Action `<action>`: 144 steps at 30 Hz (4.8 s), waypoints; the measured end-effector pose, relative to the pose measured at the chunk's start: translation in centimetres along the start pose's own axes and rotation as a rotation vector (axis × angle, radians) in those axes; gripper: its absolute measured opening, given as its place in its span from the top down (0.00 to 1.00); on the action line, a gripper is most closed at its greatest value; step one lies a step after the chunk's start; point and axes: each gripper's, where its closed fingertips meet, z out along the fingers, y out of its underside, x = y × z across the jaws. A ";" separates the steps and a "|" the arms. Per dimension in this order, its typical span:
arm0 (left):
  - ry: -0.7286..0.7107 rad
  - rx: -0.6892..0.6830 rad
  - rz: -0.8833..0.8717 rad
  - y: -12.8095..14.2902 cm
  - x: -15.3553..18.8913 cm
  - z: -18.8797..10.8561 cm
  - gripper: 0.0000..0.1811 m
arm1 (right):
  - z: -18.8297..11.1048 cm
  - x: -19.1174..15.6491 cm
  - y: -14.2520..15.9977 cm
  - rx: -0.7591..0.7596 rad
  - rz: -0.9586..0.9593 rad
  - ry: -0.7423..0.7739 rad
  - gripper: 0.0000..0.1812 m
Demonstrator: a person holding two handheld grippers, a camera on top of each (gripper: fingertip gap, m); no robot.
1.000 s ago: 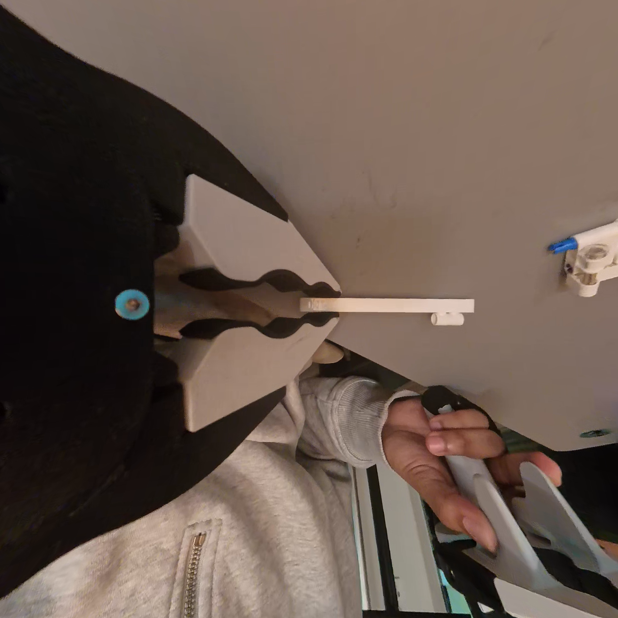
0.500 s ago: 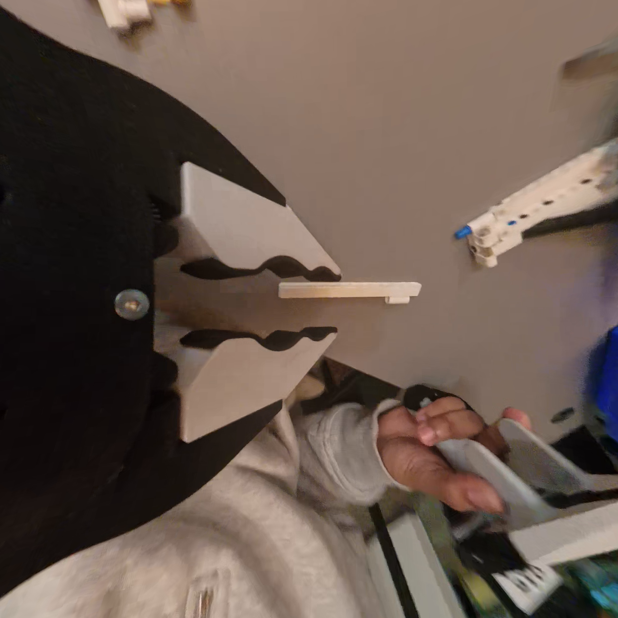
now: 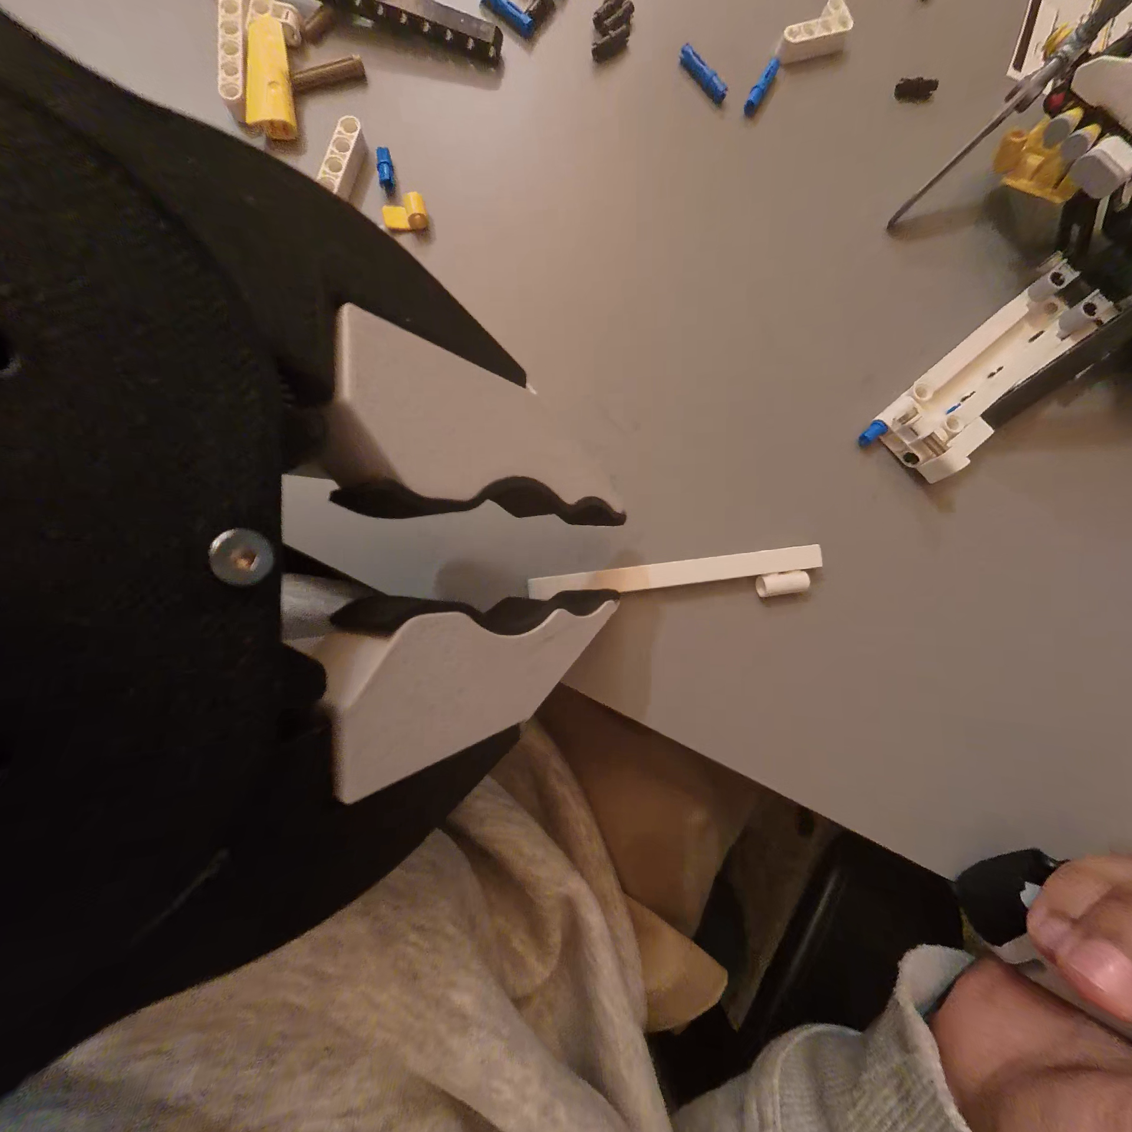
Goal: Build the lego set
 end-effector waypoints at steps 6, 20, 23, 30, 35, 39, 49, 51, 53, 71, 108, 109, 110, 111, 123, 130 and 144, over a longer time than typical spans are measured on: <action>0.017 0.013 0.032 0.6 1.0 -0.7 0.88 | 0.0 -0.1 0.1 -0.005 -0.001 0.000 0.97; 0.058 -0.029 0.058 2.5 2.8 -1.2 0.94 | 0.1 -0.3 0.2 -0.008 -0.003 -0.002 0.97; 0.072 -0.031 0.028 2.8 3.0 -1.6 0.95 | 0.1 -0.4 0.2 -0.008 0.004 -0.007 0.97; 0.405 0.163 -0.564 0.8 3.5 -3.3 0.96 | 0.2 -0.6 0.3 -0.014 -0.005 -0.009 0.97; 0.678 0.234 -0.993 0.6 2.9 -3.9 0.96 | 0.2 -0.7 0.4 -0.016 -0.004 -0.012 0.97; 0.684 0.229 -1.061 1.0 2.7 -3.5 0.96 | 0.2 -0.7 0.3 -0.015 -0.001 -0.013 0.97; 0.794 0.275 -1.240 1.1 2.0 -3.7 0.96 | 0.6 -4.5 3.1 -0.229 -0.052 -0.271 0.97; 0.804 0.279 -1.261 1.1 1.9 -3.6 0.96 | 0.4 -6.4 6.0 -0.408 -0.143 -0.353 0.96; 0.800 0.277 -1.263 1.0 1.9 -3.6 0.96 | 0.3 -7.3 9.0 -0.566 -0.259 -0.357 0.96; 0.737 0.247 -1.235 1.6 1.3 -3.0 0.96 | 0.5 -9.7 14.4 -0.803 -0.360 -0.414 0.96; 0.261 0.140 -0.622 2.3 0.7 -1.9 0.89 | 2.5 -8.5 13.1 -0.718 -0.232 -0.279 0.96; 0.265 0.146 -0.621 2.0 0.6 -1.7 0.89 | 2.5 -8.3 12.7 -0.697 -0.214 -0.272 0.96; 0.269 0.152 -0.616 1.7 0.4 -1.4 0.89 | 2.5 -8.0 12.3 -0.675 -0.199 -0.263 0.96; 0.276 0.163 -0.609 1.1 0.2 -1.2 0.89 | 2.6 -7.8 11.8 -0.650 -0.182 -0.253 0.96; 0.618 0.582 -0.636 -4.6 -1.9 -6.3 0.84 | 3.1 -8.0 8.6 -0.462 -0.100 -0.277 0.97; 0.664 0.729 -0.472 -4.9 -1.1 -9.0 0.89 | 4.4 -11.1 8.2 -0.401 0.015 -0.429 0.97; 0.542 0.770 -0.243 -4.1 -0.1 -9.3 0.93 | 4.5 -12.5 6.9 -0.422 0.465 -0.546 0.97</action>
